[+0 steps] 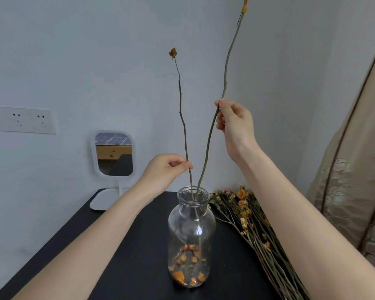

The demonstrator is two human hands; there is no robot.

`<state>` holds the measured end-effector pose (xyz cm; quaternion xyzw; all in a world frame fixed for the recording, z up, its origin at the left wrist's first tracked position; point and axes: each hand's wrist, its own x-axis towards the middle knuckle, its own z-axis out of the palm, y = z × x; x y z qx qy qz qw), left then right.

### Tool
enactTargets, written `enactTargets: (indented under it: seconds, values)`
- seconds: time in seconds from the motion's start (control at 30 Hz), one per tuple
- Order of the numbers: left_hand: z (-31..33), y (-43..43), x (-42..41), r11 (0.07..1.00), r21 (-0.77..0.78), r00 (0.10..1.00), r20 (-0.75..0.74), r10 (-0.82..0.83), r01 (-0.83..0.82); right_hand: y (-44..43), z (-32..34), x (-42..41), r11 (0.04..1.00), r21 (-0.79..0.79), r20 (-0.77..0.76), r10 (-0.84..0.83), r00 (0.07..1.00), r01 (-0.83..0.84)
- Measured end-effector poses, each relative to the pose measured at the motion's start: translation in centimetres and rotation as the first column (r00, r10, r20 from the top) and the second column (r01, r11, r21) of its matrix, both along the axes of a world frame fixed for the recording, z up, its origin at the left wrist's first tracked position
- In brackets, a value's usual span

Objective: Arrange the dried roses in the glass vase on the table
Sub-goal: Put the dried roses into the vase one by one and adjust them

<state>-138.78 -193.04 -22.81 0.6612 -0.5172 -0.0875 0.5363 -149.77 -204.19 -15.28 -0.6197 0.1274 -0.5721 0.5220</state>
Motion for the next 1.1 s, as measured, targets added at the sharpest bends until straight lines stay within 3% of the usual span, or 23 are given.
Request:
enactTargets:
  seconds: [0.17, 0.4, 0.67, 0.93, 1.1]
  values:
    - [-1.4, 0.2, 0.2, 0.997, 0.045, 0.993, 0.102, 0.056, -0.061, 0.2, -1.9, -0.2, 0.999, -0.031, -0.090, 0.008, 0.996, -0.011]
    - [-2.0, 0.8, 0.0, 0.997, 0.047, 0.995, 0.078, 0.057, -0.061, 0.8, -4.0, -0.8, 0.998, -0.045, -0.189, 0.040, 0.981, -0.049]
    - [-3.8, 1.6, -0.4, 0.969, 0.065, 0.964, 0.133, 0.228, -0.238, 1.8, -7.6, -2.6, 0.992, -0.079, -0.429, 0.059, 0.901, -0.102]
    - [-5.1, 2.6, -1.1, 0.962, 0.054, 0.962, 0.077, 0.263, -0.267, 1.6, -9.4, -3.4, 0.984, -0.144, -0.652, -0.013, 0.758, -0.107]
    - [-5.3, 3.5, -2.5, 0.954, -0.040, 0.955, -0.024, 0.297, -0.298, 1.3, -9.8, -3.8, 0.984, -0.146, -0.622, -0.014, 0.783, -0.099]
